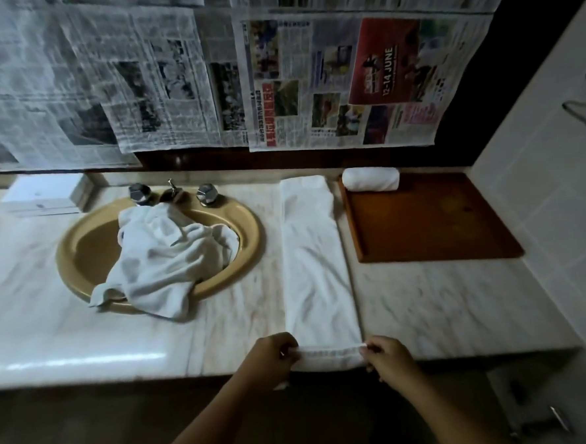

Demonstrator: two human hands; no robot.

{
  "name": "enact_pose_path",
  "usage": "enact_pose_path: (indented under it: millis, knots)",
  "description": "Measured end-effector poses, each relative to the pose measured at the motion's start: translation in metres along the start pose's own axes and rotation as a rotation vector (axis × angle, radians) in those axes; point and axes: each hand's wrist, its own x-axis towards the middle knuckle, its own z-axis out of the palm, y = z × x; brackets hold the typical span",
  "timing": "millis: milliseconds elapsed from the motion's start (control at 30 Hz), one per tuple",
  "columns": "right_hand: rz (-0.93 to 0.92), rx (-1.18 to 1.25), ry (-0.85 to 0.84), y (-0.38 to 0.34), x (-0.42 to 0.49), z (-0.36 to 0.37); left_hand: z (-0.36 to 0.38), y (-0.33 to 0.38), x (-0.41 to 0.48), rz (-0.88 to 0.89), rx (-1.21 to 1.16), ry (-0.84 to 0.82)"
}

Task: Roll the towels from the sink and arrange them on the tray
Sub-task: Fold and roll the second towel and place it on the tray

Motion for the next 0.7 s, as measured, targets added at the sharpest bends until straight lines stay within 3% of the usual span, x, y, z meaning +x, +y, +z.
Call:
enact_pose_path:
  millis: [200, 400, 467, 567, 700]
  knots:
    - [0.130, 0.213, 0.031, -0.012, 0.013, 0.003, 0.004, 0.008, 0.013, -0.147, -0.118, -0.011]
    - [0.258, 0.424, 0.049, -0.039, 0.030, -0.005, -0.016, 0.026, 0.028, -0.324, -0.597, -0.033]
    - [0.179, 0.456, 0.073, -0.064, 0.050, -0.019, -0.039, 0.039, 0.054, -0.265, -0.660, 0.051]
    - [0.023, 0.582, 0.129, -0.129, 0.073, -0.054, -0.093, 0.068, 0.094, -0.005, -0.583, 0.278]
    - [-0.290, 0.664, 0.252, -0.214, 0.078, -0.120, -0.169, 0.124, 0.116, 0.227, -0.510, 0.506]
